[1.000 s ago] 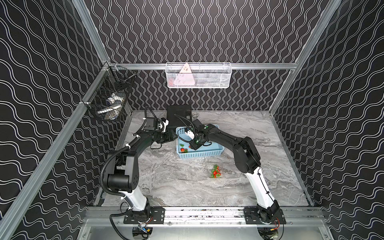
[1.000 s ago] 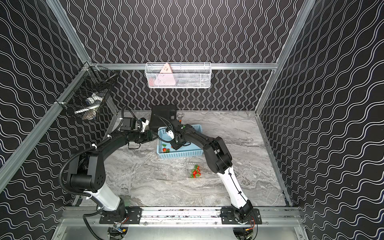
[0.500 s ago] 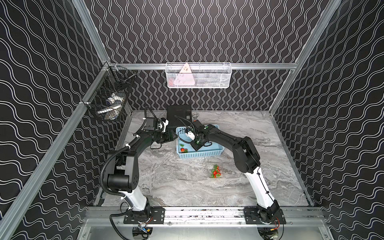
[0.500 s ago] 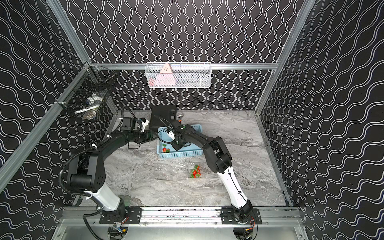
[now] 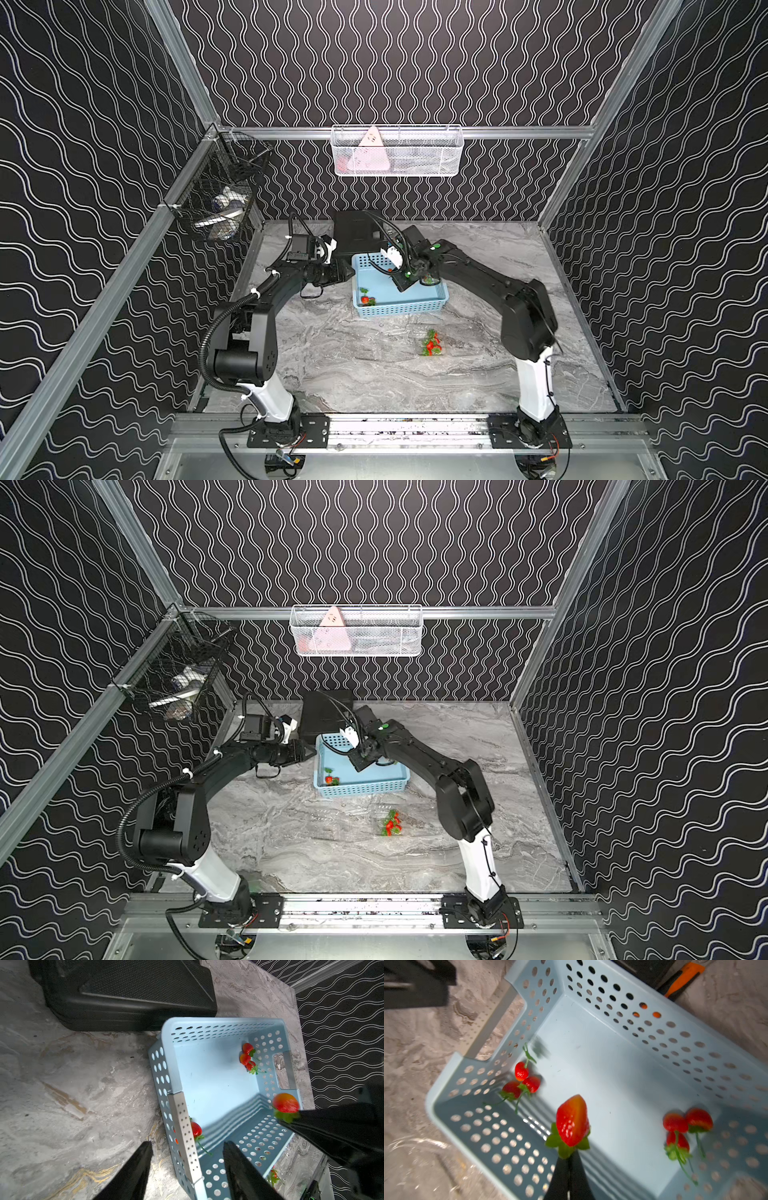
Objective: Pack strawberries into containers
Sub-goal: Pick up the strawberry from the basket, then place the strawberry in the packing box.
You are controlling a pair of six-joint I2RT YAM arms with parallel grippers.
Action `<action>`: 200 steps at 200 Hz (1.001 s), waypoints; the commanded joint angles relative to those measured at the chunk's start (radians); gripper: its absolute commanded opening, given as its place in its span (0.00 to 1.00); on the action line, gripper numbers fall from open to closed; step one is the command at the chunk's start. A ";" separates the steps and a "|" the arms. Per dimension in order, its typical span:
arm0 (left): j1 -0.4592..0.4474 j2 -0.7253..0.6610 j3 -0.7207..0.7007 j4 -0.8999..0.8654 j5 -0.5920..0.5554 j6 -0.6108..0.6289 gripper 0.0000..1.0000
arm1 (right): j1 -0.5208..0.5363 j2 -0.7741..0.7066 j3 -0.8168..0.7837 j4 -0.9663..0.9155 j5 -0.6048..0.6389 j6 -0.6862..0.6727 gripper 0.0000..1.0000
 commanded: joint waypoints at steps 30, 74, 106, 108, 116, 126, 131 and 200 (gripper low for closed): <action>0.002 -0.057 0.017 -0.035 -0.029 0.035 0.60 | 0.002 -0.376 -0.343 -0.009 -0.082 0.182 0.00; -0.034 -0.175 0.029 -0.069 -0.084 0.052 0.59 | 0.006 -0.523 -0.634 -0.011 -0.140 0.302 0.01; -0.111 -0.264 0.009 -0.087 -0.097 0.037 0.59 | 0.010 -0.535 -0.717 0.071 -0.160 0.348 0.05; -0.114 -0.271 0.005 -0.085 -0.093 0.032 0.59 | 0.011 -0.532 -0.717 0.072 -0.161 0.348 0.06; -0.124 -0.301 -0.015 -0.082 -0.087 0.016 0.59 | 0.016 -0.525 -0.718 0.081 -0.163 0.348 0.07; -0.139 -0.334 -0.037 -0.087 -0.080 0.003 0.59 | 0.024 -0.515 -0.719 0.086 -0.160 0.344 0.07; -0.149 -0.352 -0.047 -0.095 -0.080 0.001 0.59 | 0.027 -0.511 -0.722 0.092 -0.160 0.341 0.08; -0.348 -0.512 -0.219 -0.194 -0.145 -0.039 0.59 | 0.034 -0.468 -0.750 0.131 -0.105 0.336 0.31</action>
